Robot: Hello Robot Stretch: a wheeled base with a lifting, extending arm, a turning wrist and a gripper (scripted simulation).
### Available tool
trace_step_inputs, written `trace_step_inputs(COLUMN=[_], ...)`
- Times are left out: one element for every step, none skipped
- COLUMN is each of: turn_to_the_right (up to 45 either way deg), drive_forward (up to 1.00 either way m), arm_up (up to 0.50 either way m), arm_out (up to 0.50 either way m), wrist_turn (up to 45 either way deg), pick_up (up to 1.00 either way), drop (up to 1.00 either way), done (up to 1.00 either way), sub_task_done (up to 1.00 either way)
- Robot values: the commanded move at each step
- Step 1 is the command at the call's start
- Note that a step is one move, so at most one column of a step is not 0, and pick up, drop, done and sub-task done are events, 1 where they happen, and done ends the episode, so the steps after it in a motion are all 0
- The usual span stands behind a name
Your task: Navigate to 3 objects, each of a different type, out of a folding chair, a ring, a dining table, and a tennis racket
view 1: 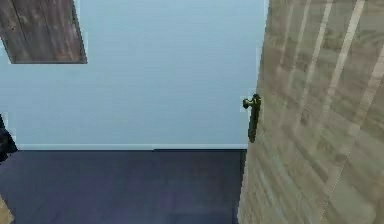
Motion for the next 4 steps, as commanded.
trace_step_inputs(turn_to_the_right=[0.0,6.0,0.0,45.0], drive_forward=[1.0,0.0,0.2,0.0], arm_up=[0.0,0.0,0.0,0.0], arm_out=[0.0,0.0,0.0,0.0], wrist_turn=[0.0,0.0,0.0,0.0], pick_up=[0.0,0.0,0.0,0.0], drop=[0.0,0.0,0.0,0.0], done=[0.0,0.0,0.0,0.0], sub_task_done=[0.0,0.0,0.0,0.0])
